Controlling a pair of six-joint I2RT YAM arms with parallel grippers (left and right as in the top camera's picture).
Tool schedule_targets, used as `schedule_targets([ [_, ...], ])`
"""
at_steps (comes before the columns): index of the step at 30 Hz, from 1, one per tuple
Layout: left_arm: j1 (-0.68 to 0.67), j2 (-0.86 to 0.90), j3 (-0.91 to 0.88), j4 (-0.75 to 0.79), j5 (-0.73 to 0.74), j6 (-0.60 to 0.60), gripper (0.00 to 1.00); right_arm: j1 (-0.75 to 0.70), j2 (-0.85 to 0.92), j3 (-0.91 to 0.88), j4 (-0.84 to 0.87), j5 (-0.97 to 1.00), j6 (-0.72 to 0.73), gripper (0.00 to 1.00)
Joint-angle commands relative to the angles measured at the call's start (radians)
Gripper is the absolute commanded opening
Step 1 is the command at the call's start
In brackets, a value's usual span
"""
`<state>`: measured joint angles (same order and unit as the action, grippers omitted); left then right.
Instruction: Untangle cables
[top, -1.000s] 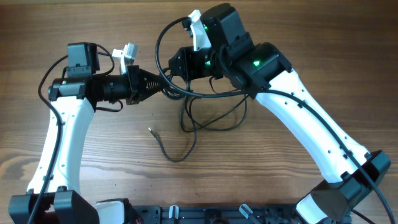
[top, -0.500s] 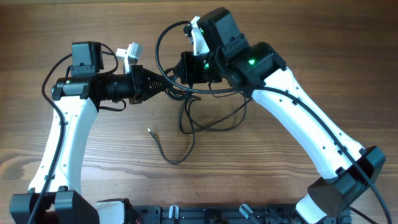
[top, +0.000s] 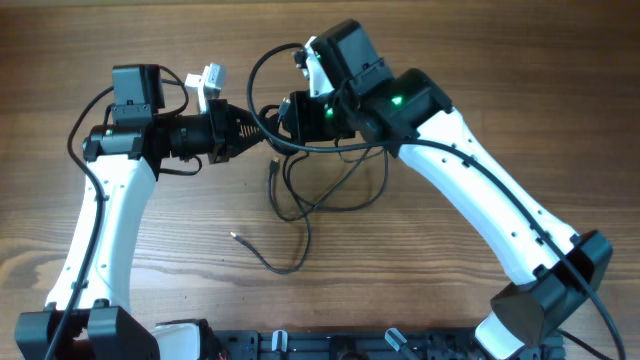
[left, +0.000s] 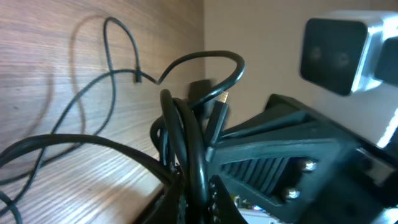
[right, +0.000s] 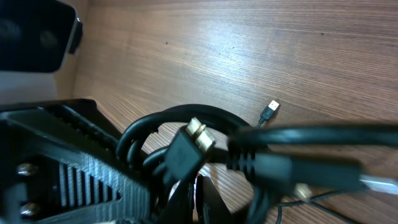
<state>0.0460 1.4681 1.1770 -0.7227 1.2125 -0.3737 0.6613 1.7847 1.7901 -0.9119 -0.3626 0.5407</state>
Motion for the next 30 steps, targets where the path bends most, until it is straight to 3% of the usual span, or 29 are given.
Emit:
schedule_targets([
  [1,0.000,-0.005,0.005,0.005,0.034,-0.089,0.04,-0.005,0.025,0.002,0.011,0.014,-0.119,0.12],
  [2,0.001,-0.005,0.005,0.001,-0.020,-0.188,0.04,-0.015,0.022,0.003,0.010,0.001,-0.190,0.17],
  [3,0.002,-0.005,0.005,-0.007,-0.071,-0.298,0.04,-0.028,0.016,0.003,0.006,-0.022,-0.254,0.29],
  [4,0.002,-0.005,0.005,-0.037,-0.160,-0.536,0.04,-0.066,0.002,0.004,-0.005,-0.072,-0.390,0.48],
  [9,0.002,-0.005,0.005,-0.112,-0.197,-0.816,0.04,-0.106,-0.008,0.005,-0.028,-0.202,-0.617,0.65],
  [13,0.002,-0.005,0.005,-0.238,-0.188,-0.970,0.04,-0.078,-0.008,0.000,-0.087,-0.241,-0.823,0.67],
  [16,0.002,-0.005,0.005,-0.345,-0.177,-1.034,0.04,-0.051,-0.008,-0.004,-0.106,-0.242,-0.897,0.67],
  [23,0.002,-0.005,0.005,-0.416,-0.136,-1.034,0.04,-0.010,-0.008,-0.016,-0.182,-0.241,-0.995,0.65],
  [30,0.002,-0.005,0.005,-0.416,-0.136,-1.033,0.04,-0.006,-0.006,-0.019,-0.219,-0.243,-1.025,0.52],
])
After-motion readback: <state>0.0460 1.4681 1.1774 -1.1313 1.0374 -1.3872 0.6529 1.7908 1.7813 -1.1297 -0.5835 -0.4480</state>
